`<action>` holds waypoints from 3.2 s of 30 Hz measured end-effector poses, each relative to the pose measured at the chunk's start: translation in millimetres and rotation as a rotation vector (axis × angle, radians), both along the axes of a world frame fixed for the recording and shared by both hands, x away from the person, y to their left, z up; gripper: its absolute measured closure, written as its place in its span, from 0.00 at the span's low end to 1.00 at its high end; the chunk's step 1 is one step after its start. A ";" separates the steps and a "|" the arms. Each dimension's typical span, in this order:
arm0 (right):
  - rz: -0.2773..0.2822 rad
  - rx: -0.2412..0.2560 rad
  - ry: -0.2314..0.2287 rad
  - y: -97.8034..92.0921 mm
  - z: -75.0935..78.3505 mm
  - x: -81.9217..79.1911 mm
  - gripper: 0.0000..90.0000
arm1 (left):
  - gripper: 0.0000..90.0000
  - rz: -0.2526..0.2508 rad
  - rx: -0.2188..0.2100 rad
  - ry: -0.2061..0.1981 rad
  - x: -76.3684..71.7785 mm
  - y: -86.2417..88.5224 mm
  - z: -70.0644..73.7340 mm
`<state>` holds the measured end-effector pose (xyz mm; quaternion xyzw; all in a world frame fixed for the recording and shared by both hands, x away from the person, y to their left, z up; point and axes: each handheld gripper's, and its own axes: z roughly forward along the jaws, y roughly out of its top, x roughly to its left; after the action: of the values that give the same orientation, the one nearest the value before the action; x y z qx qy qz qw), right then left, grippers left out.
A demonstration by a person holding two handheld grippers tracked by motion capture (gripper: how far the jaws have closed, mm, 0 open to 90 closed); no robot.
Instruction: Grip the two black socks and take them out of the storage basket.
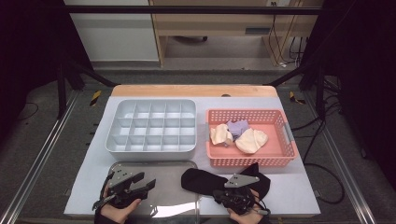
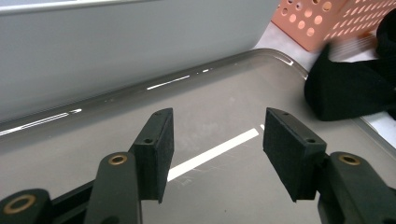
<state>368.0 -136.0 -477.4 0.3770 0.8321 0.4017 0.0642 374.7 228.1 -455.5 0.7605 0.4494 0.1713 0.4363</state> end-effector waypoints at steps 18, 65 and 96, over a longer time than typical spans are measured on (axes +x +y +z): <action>-0.182 0.057 -0.113 -24.9 24.1 13.4 0.75 | 0.45 -0.088 0.027 -0.034 7.2 -36.2 35.9; -0.252 0.102 -0.208 -23.3 27.5 15.6 0.66 | 0.95 -0.059 0.120 0.079 -1.5 -20.8 -13.5; -0.234 -0.100 -0.006 -22.5 8.8 20.6 0.95 | 0.96 -0.053 0.110 0.104 8.5 -13.8 -17.0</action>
<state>388.6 -158.6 -468.6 0.4669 0.8010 0.3507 0.1317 383.1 214.3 -472.5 0.8027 0.4412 0.1443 0.3744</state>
